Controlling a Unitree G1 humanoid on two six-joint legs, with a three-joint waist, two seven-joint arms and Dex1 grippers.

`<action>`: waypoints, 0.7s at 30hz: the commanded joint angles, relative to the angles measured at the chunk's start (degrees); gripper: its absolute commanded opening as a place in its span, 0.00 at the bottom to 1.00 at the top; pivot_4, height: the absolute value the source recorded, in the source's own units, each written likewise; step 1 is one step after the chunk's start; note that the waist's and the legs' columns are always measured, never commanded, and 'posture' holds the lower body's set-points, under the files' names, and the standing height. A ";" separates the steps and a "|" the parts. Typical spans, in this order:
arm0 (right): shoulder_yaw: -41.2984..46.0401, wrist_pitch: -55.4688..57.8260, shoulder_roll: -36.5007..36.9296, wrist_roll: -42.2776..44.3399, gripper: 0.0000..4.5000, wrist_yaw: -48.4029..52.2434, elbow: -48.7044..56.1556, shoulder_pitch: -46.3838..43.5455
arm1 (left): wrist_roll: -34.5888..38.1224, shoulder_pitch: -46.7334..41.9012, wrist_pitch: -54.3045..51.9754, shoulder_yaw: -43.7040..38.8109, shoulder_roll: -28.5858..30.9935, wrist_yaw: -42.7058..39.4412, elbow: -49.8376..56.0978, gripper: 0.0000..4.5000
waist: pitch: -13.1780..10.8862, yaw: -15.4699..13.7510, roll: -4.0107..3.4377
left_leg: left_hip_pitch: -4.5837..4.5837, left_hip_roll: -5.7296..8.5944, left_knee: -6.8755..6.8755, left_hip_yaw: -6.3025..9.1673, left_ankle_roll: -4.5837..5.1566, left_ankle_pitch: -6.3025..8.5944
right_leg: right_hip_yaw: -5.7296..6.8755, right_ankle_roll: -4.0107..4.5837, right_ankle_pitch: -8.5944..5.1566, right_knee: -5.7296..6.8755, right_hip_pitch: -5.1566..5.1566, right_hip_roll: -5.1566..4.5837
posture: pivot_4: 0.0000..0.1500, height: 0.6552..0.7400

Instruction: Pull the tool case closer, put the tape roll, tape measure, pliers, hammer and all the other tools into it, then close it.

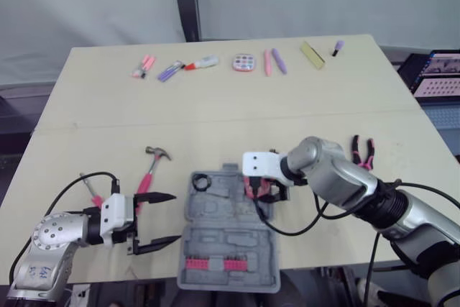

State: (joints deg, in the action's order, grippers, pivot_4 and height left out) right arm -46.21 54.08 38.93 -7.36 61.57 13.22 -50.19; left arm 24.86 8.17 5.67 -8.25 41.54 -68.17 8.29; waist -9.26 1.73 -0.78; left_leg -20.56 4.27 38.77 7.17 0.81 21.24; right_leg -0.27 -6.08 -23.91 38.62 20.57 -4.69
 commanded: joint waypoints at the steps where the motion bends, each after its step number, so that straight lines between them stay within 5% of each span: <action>1: 1.63 -0.42 0.23 -0.09 0.99 0.94 2.92 -0.59 | 0.12 0.40 0.47 -0.20 -0.13 0.29 1.10 1.00 | 0.00 0.00 0.00 | 0.00 0.00 0.00 0.00 0.00 0.00 | 0.00 0.00 0.00 0.00 0.00 0.00 | 1.00 1.00; 7: 4.33 1.45 1.49 1.77 0.99 2.07 5.90 -0.25 | 0.11 0.24 0.51 -0.04 -0.29 0.36 1.03 1.00 | 0.00 -0.02 0.00 | 0.00 0.00 0.00 0.00 0.00 0.00 | 0.00 0.00 0.00 0.00 0.00 0.00 | 1.00 1.00; 17: 30.42 -4.06 1.11 19.33 0.99 2.81 6.63 14.00 | 0.28 -0.10 0.49 0.09 -0.50 0.39 0.81 1.00 | 0.04 -0.20 0.13 | 0.00 0.01 0.02 0.08 0.00 0.01 | 0.01 0.00 0.00 -0.05 -0.11 0.00 | 1.00 1.00; 21: 34.92 -9.44 0.07 22.76 0.71 2.30 5.72 18.77 | 0.27 -0.71 0.29 0.28 -0.54 0.39 0.66 1.00 | 0.04 -0.06 0.12 | 0.00 0.00 0.02 -0.01 0.00 0.01 | 0.01 0.00 0.00 -0.06 -0.11 0.01 | 1.00 1.00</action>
State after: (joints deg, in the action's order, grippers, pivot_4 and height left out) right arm -13.85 47.29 39.45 13.28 63.88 17.76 -31.59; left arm 24.69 7.46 5.66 -7.81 41.14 -67.86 8.20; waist -9.22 1.67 -0.66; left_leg -20.56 4.26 38.78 7.11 0.81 21.25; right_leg -0.26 -6.08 -23.91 38.56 20.48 -4.67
